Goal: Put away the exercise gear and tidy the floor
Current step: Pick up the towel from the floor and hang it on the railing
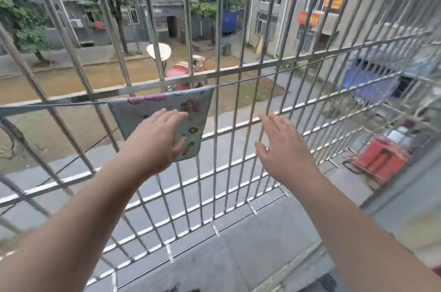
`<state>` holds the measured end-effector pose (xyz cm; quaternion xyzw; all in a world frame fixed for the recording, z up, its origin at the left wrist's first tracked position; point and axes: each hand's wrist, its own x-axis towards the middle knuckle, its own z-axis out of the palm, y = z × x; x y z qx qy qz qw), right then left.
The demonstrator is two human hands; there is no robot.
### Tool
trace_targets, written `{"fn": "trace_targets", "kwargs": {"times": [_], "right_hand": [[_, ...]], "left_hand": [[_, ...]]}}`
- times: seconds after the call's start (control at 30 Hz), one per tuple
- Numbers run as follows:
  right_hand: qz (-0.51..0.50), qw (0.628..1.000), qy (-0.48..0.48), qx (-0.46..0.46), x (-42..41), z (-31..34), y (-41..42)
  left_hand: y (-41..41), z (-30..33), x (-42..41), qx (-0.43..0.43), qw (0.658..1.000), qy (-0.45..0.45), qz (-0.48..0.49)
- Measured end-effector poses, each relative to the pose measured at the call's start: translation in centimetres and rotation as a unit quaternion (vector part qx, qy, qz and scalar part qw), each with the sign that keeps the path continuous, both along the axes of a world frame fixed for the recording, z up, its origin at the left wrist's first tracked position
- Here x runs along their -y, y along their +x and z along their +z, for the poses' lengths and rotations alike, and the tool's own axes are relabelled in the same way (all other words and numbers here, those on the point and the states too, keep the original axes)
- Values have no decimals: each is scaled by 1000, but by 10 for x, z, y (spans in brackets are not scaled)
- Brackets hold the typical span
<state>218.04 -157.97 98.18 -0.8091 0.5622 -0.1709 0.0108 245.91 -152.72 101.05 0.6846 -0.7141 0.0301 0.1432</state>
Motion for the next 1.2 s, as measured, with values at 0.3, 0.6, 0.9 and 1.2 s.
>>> {"fn": "trace_targets", "kwargs": {"times": [0.3, 0.6, 0.9, 1.2], "right_hand": [[-131, 991, 16, 3, -122, -38, -138], [-331, 943, -32, 5, -293, -45, -279], [-546, 838, 2, -5, -478, -80, -381], [-709, 702, 75, -8, -591, -124, -432]], "left_hand": [[-151, -32, -30, 11, 985, 0, -172], [-350, -54, -93, 29, 915, 5, -402], [-540, -88, -203, 47, 796, 6, -604], [-673, -132, -280, 93, 682, 7, -726]]}}
